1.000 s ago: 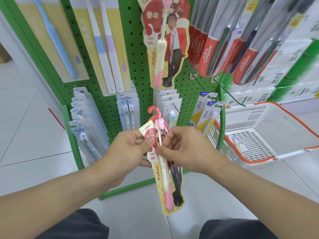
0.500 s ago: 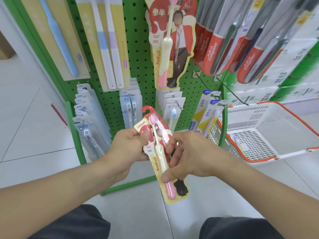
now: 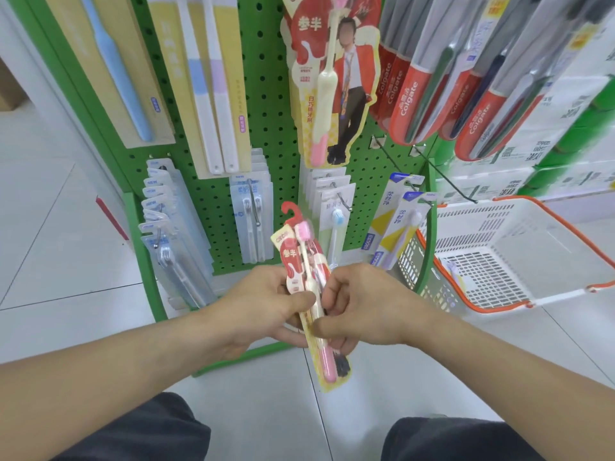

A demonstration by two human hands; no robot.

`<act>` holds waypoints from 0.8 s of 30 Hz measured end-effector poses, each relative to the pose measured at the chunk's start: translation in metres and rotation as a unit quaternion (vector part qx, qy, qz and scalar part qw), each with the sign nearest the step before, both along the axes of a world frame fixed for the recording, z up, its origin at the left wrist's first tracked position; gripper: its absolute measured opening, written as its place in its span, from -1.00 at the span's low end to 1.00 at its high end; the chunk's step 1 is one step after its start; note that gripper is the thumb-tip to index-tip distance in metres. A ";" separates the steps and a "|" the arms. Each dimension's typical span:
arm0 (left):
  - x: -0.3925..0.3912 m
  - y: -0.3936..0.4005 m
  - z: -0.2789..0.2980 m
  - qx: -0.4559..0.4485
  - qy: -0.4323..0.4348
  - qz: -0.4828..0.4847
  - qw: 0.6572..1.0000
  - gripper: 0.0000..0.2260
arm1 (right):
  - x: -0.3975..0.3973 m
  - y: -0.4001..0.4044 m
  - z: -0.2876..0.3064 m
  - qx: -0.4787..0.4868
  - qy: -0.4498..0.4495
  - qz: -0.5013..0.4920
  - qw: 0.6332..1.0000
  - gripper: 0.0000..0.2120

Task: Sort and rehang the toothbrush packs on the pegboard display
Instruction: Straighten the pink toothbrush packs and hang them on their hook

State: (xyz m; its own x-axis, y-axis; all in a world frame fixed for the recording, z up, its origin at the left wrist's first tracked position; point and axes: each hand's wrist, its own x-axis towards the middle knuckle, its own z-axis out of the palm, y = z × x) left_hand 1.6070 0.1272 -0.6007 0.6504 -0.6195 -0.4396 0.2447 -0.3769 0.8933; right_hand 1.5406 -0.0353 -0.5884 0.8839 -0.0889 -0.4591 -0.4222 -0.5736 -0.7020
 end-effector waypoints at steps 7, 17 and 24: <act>-0.002 0.002 -0.005 0.002 0.021 -0.082 0.996 -0.75 | -0.004 -0.005 -0.006 0.080 0.035 0.035 0.996 -0.36; 0.007 0.003 -0.014 0.050 -0.097 0.061 0.992 -0.58 | -0.005 -0.027 -0.017 0.250 0.068 0.088 0.962 -0.62; 0.006 0.004 -0.009 -0.005 -0.098 0.029 0.995 -0.89 | 0.002 -0.032 -0.018 0.218 0.000 -0.023 0.976 -0.64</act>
